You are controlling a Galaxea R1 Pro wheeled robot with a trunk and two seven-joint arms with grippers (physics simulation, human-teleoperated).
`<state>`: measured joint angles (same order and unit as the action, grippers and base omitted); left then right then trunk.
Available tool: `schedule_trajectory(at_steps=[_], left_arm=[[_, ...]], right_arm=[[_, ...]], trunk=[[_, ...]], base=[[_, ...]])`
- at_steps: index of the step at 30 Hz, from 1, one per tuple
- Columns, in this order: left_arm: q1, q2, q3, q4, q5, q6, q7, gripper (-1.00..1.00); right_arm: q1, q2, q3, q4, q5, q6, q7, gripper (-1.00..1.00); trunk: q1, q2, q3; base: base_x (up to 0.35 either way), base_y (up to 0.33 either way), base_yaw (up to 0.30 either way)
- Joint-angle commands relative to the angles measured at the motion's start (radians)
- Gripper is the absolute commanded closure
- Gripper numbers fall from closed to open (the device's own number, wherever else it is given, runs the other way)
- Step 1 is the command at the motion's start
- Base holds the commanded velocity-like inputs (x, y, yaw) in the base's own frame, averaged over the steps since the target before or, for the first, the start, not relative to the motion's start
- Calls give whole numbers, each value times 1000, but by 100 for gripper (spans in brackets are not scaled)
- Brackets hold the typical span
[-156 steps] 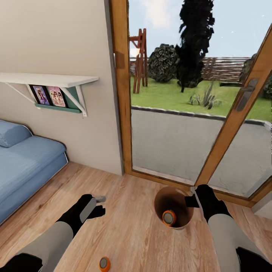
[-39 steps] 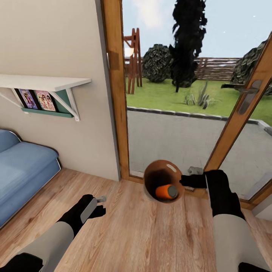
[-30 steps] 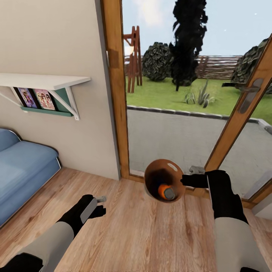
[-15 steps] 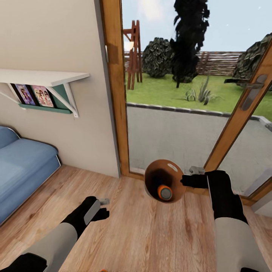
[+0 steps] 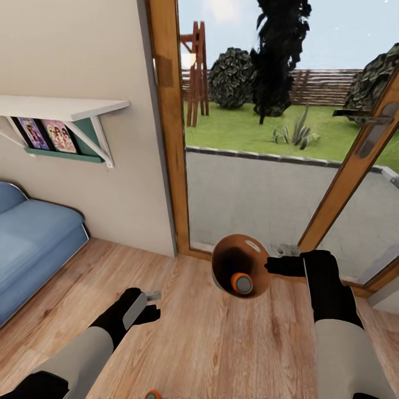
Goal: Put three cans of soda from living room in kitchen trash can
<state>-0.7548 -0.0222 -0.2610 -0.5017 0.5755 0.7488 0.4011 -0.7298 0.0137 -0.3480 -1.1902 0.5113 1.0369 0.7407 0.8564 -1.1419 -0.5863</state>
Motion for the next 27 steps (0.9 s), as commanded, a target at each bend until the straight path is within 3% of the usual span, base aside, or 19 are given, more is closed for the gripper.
schedule_trajectory(at_steps=[1,11,16,27], left_arm=[[0,0,0,0,0,0,0,-100],[0,2,2,0,1,1,-10,-100],[0,2,2,-1,1,10,-11,-100],[0,1,-2,0,1,13,-11,-100]], right_arm=[[0,0,0,0,-33,10,4,100],[0,3,3,0,-33,10,3,100],[0,4,3,0,-33,10,4,100],[0,4,3,-2,-33,10,4,100]], trunk=[[0,0,-1],[38,-70,-49],[38,-70,-57],[80,-147,-108]], base=[[0,0,0],[0,0,0],[0,0,0],[0,0,0]])
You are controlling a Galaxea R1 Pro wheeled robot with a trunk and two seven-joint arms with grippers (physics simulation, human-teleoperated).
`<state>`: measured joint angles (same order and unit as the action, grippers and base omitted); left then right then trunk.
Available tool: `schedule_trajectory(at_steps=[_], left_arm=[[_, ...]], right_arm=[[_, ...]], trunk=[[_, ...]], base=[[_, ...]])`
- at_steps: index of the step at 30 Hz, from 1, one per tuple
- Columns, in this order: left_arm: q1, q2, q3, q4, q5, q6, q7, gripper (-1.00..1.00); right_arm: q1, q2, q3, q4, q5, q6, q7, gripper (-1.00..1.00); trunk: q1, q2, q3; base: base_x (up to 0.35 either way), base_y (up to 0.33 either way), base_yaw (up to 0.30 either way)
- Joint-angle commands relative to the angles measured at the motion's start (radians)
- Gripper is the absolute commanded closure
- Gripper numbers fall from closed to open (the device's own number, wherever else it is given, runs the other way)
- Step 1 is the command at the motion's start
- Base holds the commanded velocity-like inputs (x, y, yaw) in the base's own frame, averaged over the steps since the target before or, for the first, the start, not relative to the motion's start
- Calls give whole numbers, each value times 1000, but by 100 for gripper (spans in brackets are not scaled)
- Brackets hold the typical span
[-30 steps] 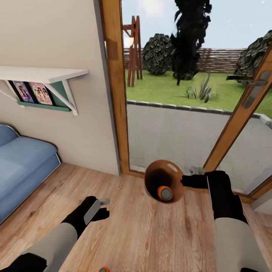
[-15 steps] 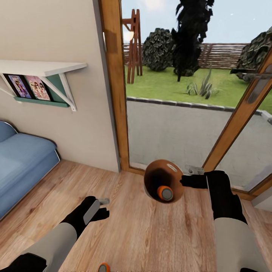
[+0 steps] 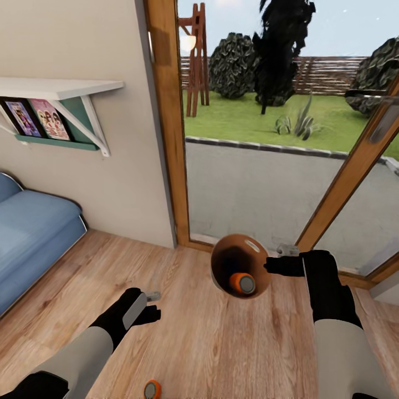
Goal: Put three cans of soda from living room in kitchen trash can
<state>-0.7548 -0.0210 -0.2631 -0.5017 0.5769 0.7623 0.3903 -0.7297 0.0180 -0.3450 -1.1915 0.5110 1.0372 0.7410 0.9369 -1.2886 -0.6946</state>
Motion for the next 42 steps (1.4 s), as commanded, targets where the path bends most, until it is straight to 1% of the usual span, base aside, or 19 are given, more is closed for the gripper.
schedule_trajectory(at_steps=[1,12,20,31,37,42], left_arm=[[0,0,0,0,0,0,0,-100],[0,-3,-2,1,0,1,-1,-100],[0,-8,-2,2,-1,2,-1,-100],[0,-12,-2,2,-1,0,0,-100],[0,-18,-2,2,-2,0,1,-100],[0,-21,-2,2,-2,0,1,-100]], right_arm=[[0,0,0,0,-32,10,3,100],[-1,1,-1,2,-36,10,8,100],[-2,0,-3,8,-37,10,73,100],[-1,-1,-3,7,-35,10,87,100],[-1,-5,-9,6,-32,10,88,100],[0,-12,-12,7,-30,10,87,100]], trunk=[[4,-7,-5],[46,-84,-57],[77,-140,-94],[77,-140,-110],[100,-182,-130],[100,-182,-130]], base=[[0,0,0],[0,0,22],[0,0,96],[0,0,121],[0,0,25],[0,0,4]])
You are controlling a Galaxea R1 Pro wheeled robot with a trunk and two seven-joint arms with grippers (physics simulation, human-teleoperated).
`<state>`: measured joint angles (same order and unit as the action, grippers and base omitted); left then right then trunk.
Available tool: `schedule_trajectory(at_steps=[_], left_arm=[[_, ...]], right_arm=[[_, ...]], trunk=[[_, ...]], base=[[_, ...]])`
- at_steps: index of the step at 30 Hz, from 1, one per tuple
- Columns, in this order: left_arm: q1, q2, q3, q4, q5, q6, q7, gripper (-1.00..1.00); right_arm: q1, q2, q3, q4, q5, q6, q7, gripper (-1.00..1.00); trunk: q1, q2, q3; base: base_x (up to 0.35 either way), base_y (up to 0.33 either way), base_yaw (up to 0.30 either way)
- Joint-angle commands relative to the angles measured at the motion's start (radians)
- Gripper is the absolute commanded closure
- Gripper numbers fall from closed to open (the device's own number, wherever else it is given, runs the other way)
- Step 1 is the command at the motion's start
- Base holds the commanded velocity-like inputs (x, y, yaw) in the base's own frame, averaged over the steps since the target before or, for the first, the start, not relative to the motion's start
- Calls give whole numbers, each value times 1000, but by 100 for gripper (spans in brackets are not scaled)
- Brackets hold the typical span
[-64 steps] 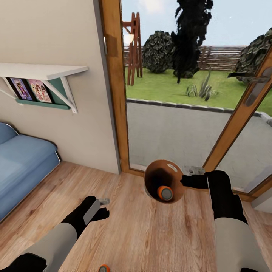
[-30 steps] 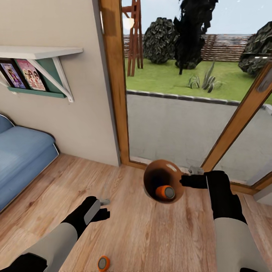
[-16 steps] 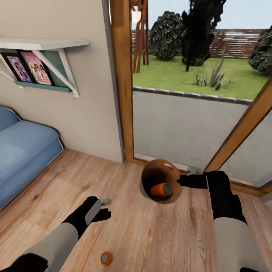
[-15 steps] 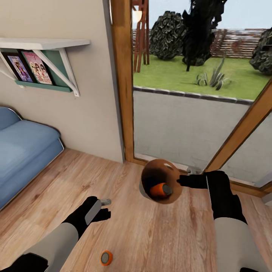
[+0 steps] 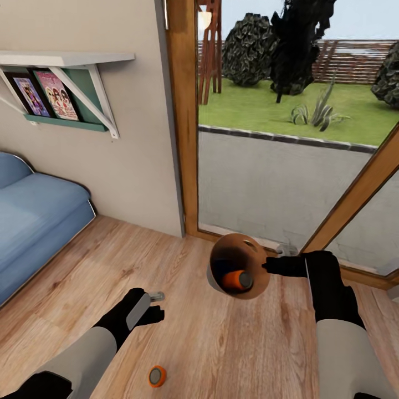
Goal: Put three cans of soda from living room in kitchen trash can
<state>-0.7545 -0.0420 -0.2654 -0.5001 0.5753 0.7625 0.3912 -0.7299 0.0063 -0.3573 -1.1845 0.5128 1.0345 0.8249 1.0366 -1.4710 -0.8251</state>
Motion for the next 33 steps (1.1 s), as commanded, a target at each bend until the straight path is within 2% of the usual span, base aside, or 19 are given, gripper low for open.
schedule_trajectory(at_steps=[1,3,5,6,7,8,9,10,11,12,13,14,15,20,21,24,27,29,33], left_arm=[[0,-1,0,0,0,0,0,-100],[0,-1,0,0,0,0,0,-100],[0,-2,0,0,0,0,0,-100],[0,-2,0,0,0,0,0,-100],[0,-2,0,0,0,0,0,-100],[0,-2,0,0,0,0,0,-100],[1,-2,0,0,0,0,0,-100],[1,-2,0,0,0,0,0,-100],[1,-2,0,0,0,0,0,-100],[1,-2,0,0,0,0,0,-100],[1,-2,0,0,0,0,0,-100],[1,-2,0,0,0,0,1,-100],[2,-3,-1,0,0,0,1,-100],[4,-9,-1,0,-1,0,3,-100],[4,-11,-1,0,-1,0,4,-100],[4,-12,-1,0,-1,0,4,-100],[5,-14,-1,0,-1,0,4,-100],[5,-14,-1,0,-2,0,4,-100],[6,-15,-1,0,-2,0,5,-100]], right_arm=[[0,-1,0,0,-31,13,4,100],[0,-1,-1,0,-23,13,4,100],[0,-2,-4,0,22,13,3,100],[0,-2,-5,0,45,13,3,100],[0,0,-11,-1,98,13,3,100],[0,2,-18,-2,125,13,3,100],[0,5,-47,-4,182,13,3,100],[0,7,-64,-6,211,13,3,100],[-1,9,-95,-9,266,13,3,100],[-1,9,-109,-10,294,13,3,100],[-1,10,-129,-13,348,13,3,100],[-1,11,-137,-15,373,13,3,100],[-1,12,-149,-23,416,13,3,100],[-1,13,-207,-102,505,13,3,100],[-1,14,-243,-147,556,13,3,100],[-1,19,-308,-227,637,13,4,100],[-2,37,-367,-303,696,13,7,100],[-3,61,-402,-349,729,13,13,100],[-4,82,-425,-381,753,13,27,100]], trunk=[[0,0,0],[0,0,0],[0,0,0],[0,0,0],[0,0,0],[0,0,0],[0,0,0],[0,0,0],[0,0,0],[0,0,0],[0,0,0],[0,0,0],[0,0,0],[0,0,0],[0,0,0],[0,0,0],[0,0,0],[0,0,0],[0,0,0]], base=[[0,0,2],[0,0,1],[0,0,0],[0,0,0],[0,0,0],[0,0,0],[0,0,0],[0,0,0],[0,0,0],[0,0,0],[0,0,0],[0,0,0],[0,0,0],[0,0,0],[0,0,0],[0,0,0],[0,0,0],[0,0,0],[0,0,0]])
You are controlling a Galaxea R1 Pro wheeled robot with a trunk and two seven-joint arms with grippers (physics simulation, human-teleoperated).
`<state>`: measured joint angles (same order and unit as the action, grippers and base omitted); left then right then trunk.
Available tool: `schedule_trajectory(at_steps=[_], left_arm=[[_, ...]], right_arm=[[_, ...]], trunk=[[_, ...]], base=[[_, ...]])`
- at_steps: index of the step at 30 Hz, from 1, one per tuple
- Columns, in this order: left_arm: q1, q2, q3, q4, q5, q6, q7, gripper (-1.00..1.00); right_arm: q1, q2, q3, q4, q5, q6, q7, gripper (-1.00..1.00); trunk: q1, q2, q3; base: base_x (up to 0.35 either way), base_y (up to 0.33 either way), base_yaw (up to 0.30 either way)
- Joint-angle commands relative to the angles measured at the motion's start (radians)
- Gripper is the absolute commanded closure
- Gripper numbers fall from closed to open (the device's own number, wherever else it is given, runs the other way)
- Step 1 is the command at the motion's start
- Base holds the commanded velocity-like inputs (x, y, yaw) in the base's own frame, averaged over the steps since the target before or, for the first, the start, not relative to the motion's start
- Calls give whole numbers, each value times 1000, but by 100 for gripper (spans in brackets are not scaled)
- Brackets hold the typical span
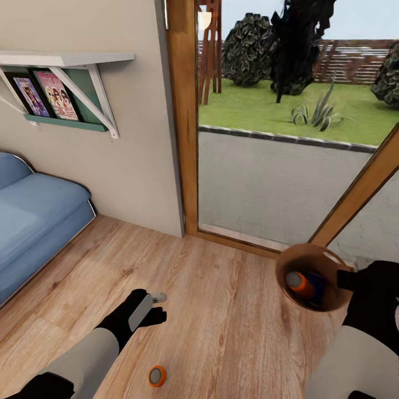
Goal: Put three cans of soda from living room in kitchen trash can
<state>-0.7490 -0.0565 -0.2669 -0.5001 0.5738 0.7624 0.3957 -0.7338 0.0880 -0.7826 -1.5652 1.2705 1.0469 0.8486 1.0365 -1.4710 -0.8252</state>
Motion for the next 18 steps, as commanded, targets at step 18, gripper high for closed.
schedule_trajectory(at_steps=[18], left_arm=[[0,0,0,0,0,0,0,-100]], right_arm=[[-33,30,-7,-16,268,0,357,100]], trunk=[[0,0,0]], base=[[0,0,0]])
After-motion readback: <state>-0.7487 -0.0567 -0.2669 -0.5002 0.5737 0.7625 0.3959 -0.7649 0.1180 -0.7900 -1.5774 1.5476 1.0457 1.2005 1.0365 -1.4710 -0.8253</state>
